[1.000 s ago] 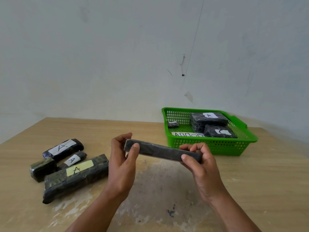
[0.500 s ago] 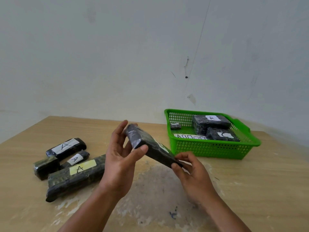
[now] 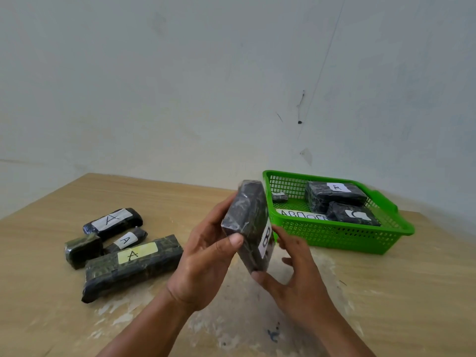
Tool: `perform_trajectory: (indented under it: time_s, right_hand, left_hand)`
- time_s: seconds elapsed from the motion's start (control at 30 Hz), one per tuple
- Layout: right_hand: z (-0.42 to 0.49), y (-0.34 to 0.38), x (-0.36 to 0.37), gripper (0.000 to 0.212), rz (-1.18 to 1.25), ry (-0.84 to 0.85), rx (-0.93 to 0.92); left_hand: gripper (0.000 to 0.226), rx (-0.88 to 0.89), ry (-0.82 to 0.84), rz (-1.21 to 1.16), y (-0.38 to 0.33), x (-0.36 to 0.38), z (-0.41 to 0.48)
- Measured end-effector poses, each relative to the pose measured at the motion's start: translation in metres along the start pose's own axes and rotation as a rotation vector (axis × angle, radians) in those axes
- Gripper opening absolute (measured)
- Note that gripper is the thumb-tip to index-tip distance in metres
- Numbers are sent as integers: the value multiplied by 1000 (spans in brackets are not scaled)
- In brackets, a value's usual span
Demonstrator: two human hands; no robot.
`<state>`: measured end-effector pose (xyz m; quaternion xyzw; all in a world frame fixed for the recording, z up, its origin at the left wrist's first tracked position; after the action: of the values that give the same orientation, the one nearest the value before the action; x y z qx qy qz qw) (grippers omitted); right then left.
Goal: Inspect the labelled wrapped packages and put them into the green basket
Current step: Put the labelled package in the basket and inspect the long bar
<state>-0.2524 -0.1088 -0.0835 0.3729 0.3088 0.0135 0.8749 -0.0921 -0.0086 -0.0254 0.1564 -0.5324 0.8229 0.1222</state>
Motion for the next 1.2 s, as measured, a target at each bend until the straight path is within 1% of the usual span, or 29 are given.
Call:
perform_trajectory:
  time_s: [0.07, 0.1, 0.13, 0.2, 0.3, 0.4, 0.43, 0.47, 0.53, 0.6, 0.63, 0.7, 0.9, 1.03, 1.1, 1.2]
  right_hand:
    - [3, 6, -1, 99, 25, -18, -75]
    - [4, 9, -1, 99, 49, -27, -96]
    - [4, 11, 0, 96, 74, -39, -99]
    - [4, 15, 2, 91, 94, -89, -75]
    - [9, 18, 1, 82, 48, -176, -42]
    - [15, 22, -3, 65, -36, -212, -113]
    - [16, 25, -5, 62, -18, -206, -140]
    - [16, 28, -6, 61, 45, -193, -156]
    - [15, 36, -8, 62, 253, -145, -164]
    - [15, 42, -10, 55, 444, -103, -157]
    - [15, 42, -10, 50, 519, -104, -140]
    - [14, 39, -11, 45, 586, -125, -98]
    - [14, 35, -7, 41, 619, -133, -50]
    - [15, 38, -11, 47, 670, -127, -55]
    - [15, 40, -14, 50, 710, -121, -56]
    - [15, 37, -16, 44, 750, -135, -3]
  left_hand:
    - [63, 18, 17, 21, -2, 6, 0]
    - [56, 31, 13, 32, -3, 8, -1]
    - [52, 45, 6, 48, -3, 10, -1]
    - [53, 67, -24, 109, -3, 14, -1]
    - [55, 100, -66, 244, 0, 18, -1]
    - [45, 138, -65, 327, 3, 19, -1]
    - [40, 141, -59, 357, 4, 17, -1]
    - [39, 136, -56, 392, 6, 15, 0]
    - [39, 113, -41, 456, 8, 9, 2]
    - [39, 106, -44, 518, 9, 4, 3]
    - [38, 111, -57, 557, 9, 3, 4]
    - [35, 132, -98, 622, 8, 0, 4]
    - [35, 114, -142, 647, 12, -4, 4]
    - [36, 103, -171, 665, 16, -8, 4]
    - [36, 76, -164, 649, 18, -8, 3]
    - [39, 25, -123, 567, 20, -7, 0]
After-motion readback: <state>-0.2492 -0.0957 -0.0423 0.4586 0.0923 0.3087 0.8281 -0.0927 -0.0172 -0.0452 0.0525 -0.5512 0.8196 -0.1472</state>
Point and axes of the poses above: each hand's wrist, its own z-axis towards the middle knuckle, its own x-axis out of the palm, y = z × x, the point moved 3 cm from there along z, towards the middle knuckle, and after that the axes turned 8 degrees about -x, right-handed, at the moved point
